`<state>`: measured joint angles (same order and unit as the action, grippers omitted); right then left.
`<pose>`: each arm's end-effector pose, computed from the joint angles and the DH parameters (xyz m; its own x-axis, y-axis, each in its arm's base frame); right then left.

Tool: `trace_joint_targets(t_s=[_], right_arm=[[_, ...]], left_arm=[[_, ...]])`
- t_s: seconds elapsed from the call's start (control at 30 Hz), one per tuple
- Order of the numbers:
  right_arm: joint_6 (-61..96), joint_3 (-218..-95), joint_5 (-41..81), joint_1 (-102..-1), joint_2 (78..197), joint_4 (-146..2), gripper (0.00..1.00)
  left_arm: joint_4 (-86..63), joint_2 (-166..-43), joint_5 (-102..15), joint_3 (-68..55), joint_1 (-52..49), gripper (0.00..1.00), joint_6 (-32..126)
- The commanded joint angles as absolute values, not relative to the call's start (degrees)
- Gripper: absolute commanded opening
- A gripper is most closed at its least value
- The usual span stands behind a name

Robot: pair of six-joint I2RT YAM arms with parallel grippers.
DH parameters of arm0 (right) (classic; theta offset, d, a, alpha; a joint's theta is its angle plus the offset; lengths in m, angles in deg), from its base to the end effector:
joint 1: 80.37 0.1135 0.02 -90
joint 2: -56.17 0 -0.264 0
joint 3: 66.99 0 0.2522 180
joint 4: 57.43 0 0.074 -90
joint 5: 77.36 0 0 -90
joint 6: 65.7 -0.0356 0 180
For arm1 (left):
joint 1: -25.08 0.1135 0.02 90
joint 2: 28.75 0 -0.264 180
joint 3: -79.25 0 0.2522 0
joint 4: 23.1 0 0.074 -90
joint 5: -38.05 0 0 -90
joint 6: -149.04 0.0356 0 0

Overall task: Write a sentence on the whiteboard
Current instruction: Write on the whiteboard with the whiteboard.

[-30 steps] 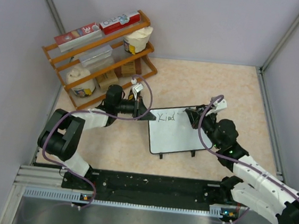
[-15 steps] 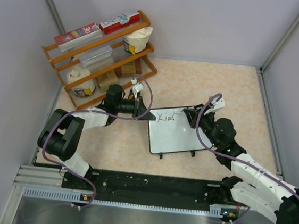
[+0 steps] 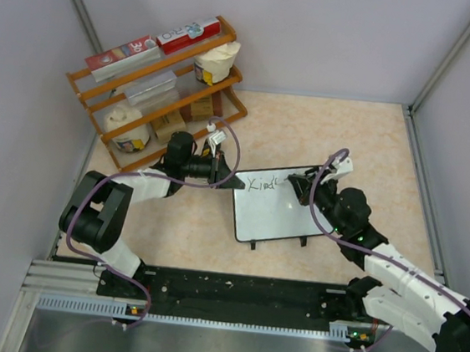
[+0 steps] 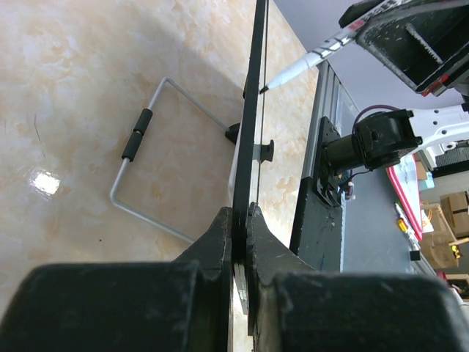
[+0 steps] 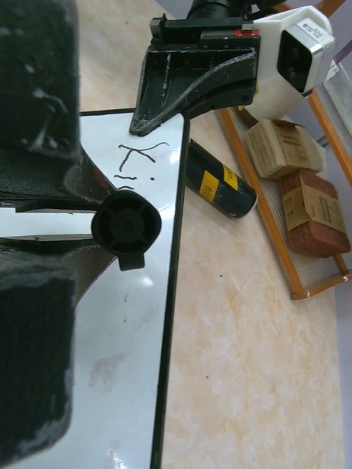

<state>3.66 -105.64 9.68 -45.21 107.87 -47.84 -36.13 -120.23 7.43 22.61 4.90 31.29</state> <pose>0.1739 0.1202 0.2571 -0.2340 0.2657 -0.9352 -0.4814 0.8041 0.3489 0.2892 -0.1389 0.1991 -0.7396 0.0192 -0.6728 0.6568 0.2388 -0.7152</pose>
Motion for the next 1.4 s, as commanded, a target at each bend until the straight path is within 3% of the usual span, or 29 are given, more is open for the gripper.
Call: trace_joint_targets(t_s=[0.0,1.37], right_arm=[[3.4,-103.3,10.1,-44.7,106.4,-50.3,0.00],[1.7,-107.7,3.6,-44.6,108.6,-47.4,0.00]], left_arm=[[-33.9,-121.2,5.4,22.2,4.9,0.00,38.5],[-32.5,-121.8,6.1,22.2,4.9,0.00,40.2]])
